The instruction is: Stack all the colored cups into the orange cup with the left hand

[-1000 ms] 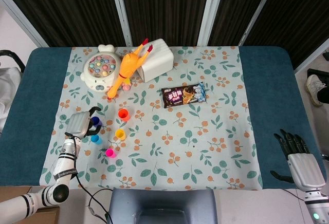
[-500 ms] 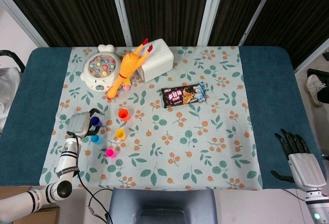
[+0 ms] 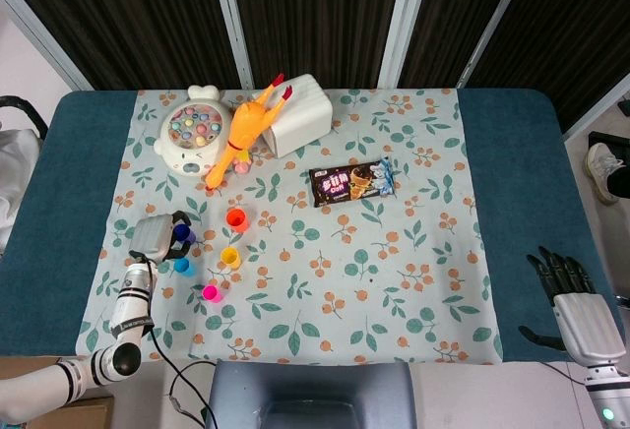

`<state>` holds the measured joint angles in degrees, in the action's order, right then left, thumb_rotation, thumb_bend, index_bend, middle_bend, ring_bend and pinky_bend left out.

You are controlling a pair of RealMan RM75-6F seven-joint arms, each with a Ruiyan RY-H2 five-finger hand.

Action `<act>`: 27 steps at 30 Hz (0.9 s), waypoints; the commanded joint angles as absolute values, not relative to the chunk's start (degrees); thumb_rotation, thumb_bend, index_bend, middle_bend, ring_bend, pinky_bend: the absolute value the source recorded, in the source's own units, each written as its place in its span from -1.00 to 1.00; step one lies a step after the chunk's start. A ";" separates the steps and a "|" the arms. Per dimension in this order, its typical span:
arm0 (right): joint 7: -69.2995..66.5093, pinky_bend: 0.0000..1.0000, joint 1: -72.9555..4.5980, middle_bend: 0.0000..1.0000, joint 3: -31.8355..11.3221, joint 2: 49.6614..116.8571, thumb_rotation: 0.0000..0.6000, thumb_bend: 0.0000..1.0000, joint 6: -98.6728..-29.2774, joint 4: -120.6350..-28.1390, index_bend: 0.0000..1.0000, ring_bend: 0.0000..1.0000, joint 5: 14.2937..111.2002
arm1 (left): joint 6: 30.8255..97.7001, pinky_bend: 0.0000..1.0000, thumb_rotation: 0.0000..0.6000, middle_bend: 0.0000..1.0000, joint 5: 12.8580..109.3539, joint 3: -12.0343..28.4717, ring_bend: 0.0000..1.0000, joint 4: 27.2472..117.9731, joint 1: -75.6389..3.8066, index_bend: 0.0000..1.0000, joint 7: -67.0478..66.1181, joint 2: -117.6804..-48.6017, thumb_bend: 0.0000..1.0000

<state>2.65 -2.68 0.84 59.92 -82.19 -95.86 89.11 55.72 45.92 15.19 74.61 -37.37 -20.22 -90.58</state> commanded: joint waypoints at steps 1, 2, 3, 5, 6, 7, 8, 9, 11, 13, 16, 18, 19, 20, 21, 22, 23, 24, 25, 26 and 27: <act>2.48 -1.00 -2.69 -1.00 0.81 59.86 1.00 -0.59 -82.21 -95.84 -1.00 -1.00 89.09 | 55.70 1.00 1.00 1.00 45.81 15.32 1.00 73.92 -37.60 -0.09 -19.93 -90.93 -0.34; 2.43 -1.00 -2.69 -1.00 0.81 59.83 1.00 -0.59 -82.21 -95.84 -1.00 -1.00 89.08 | 55.82 1.00 1.00 1.00 45.85 15.33 1.00 73.78 -37.63 -0.07 -19.90 -91.01 -0.34; 2.37 -1.00 -2.71 -1.00 0.81 59.81 1.00 -0.59 -82.18 -95.86 -1.00 -1.00 89.09 | 56.02 1.00 1.00 1.00 45.94 15.37 1.00 73.70 -37.64 -0.06 -19.86 -91.07 -0.34; 2.25 -1.00 -2.71 -1.00 0.82 59.76 1.00 -0.59 -82.19 -95.87 -1.00 -1.00 89.11 | 56.71 1.00 1.00 1.00 46.31 15.46 1.00 73.74 -37.67 -0.04 -19.87 -91.13 -0.34; 2.24 -1.00 -2.71 -1.00 0.83 59.75 1.00 -0.59 -82.20 -95.87 -1.00 -1.00 89.14 | 56.93 1.00 1.00 1.00 46.43 15.48 1.00 73.84 -37.68 -0.03 -19.89 -91.11 -0.34; 2.23 -1.00 -2.70 -1.00 0.85 59.74 1.00 -0.59 -82.21 -95.89 -1.00 -1.00 89.17 | 57.20 1.00 1.00 1.00 46.56 15.56 1.00 74.16 -37.69 -0.02 -19.92 -90.98 -0.34; 2.22 -1.00 -2.69 -1.00 0.86 59.73 1.00 -0.59 -82.22 -95.89 -1.00 -1.00 89.18 | 57.26 1.00 1.00 1.00 46.58 15.58 1.00 74.26 -37.69 -0.02 -19.94 -90.93 -0.34; 2.21 -1.00 -2.69 -1.00 0.86 59.73 1.00 -0.59 -82.23 -95.89 -1.00 -1.00 89.19 | 57.29 1.00 1.00 1.00 46.57 15.58 1.00 74.34 -37.68 -0.02 -19.96 -90.89 -0.34; 2.16 -1.00 -2.68 -1.00 0.87 59.72 1.00 -0.59 -82.26 -95.89 -1.00 -1.00 89.22 | 57.47 1.00 1.00 1.00 46.61 15.67 1.00 74.68 -37.69 -0.01 -19.98 -90.74 -0.34; 2.10 -1.00 -2.66 -1.00 0.98 59.71 1.00 -0.59 -82.31 -95.90 -1.00 -1.00 89.45 | 58.67 1.00 1.00 1.00 47.27 16.88 1.00 76.58 -38.02 -0.01 -19.51 -90.07 -0.33; 2.14 -1.00 -2.71 -1.00 1.07 59.71 1.00 -0.59 -82.22 -95.91 -1.00 -1.00 89.60 | 60.12 1.00 1.00 1.00 47.74 18.70 1.00 80.20 -38.91 -0.01 -19.70 -89.15 -0.33; 2.11 -1.00 -2.74 -1.00 1.09 59.70 1.00 -0.59 -82.18 -95.90 -1.00 -1.00 89.64 | 60.72 1.00 1.00 1.00 47.37 19.90 1.00 81.86 -39.97 -0.01 -20.49 -89.16 -0.33; 2.09 -1.00 -2.75 -1.00 1.10 59.69 1.00 -0.59 -82.16 -95.91 -1.00 -1.00 89.66 | 60.93 1.00 1.00 1.00 47.07 20.44 1.00 82.39 -40.52 -0.01 -20.93 -89.30 -0.33; 2.02 -1.00 -2.74 -1.00 1.13 59.65 1.00 -0.59 -82.16 -95.92 -1.00 -1.00 89.68 | 61.11 1.00 1.00 1.00 46.74 20.89 1.00 82.90 -41.09 -0.01 -21.49 -89.43 -0.33; 1.88 -1.00 -2.73 -1.00 1.15 59.59 1.00 -0.59 -82.19 -95.91 -1.00 -1.00 89.73 | 61.41 1.00 1.00 1.00 46.38 21.40 1.00 83.60 -41.83 -0.02 -22.31 -89.63 -0.33; 1.78 -1.00 -2.72 -1.00 1.15 59.56 1.00 -0.59 -82.22 -95.90 -1.00 -1.00 89.75 | 61.71 1.00 1.00 1.00 46.18 21.69 1.00 84.08 -42.35 -0.02 -22.95 -89.81 -0.33; 1.69 -1.00 -2.71 -1.00 1.13 59.51 1.00 -0.59 -82.26 -95.88 -1.00 -1.00 89.73 | 62.01 1.00 1.00 1.00 45.98 21.90 1.00 84.56 -42.83 -0.02 -23.55 -90.04 -0.33; 1.63 -1.00 -2.69 -1.00 1.11 59.46 1.00 -0.59 -82.30 -95.88 -1.00 -1.00 89.71 | 62.30 1.00 1.00 1.00 45.81 22.00 1.00 84.97 -43.27 -0.03 -24.17 -90.29 -0.33; 1.48 -1.00 -2.67 -1.00 1.08 59.40 1.00 -0.59 -82.36 -95.88 -1.00 -1.00 89.68 | 62.70 1.00 1.00 1.00 45.65 21.94 1.00 85.35 -43.80 -0.03 -25.08 -90.67 -0.33; 1.38 -1.00 -2.67 -1.00 1.08 59.35 1.00 -0.59 -82.39 -95.88 -1.00 -1.00 89.69 | 62.95 1.00 1.00 1.00 45.46 21.81 1.00 85.52 -44.15 -0.03 -25.74 -91.00 -0.33; 1.19 -1.00 -2.63 -1.00 1.11 59.25 1.00 -0.59 -82.46 -95.89 -1.00 -1.00 89.75 | 63.20 1.00 1.00 1.00 45.13 21.63 1.00 85.55 -44.57 -0.03 -26.52 -91.48 -0.33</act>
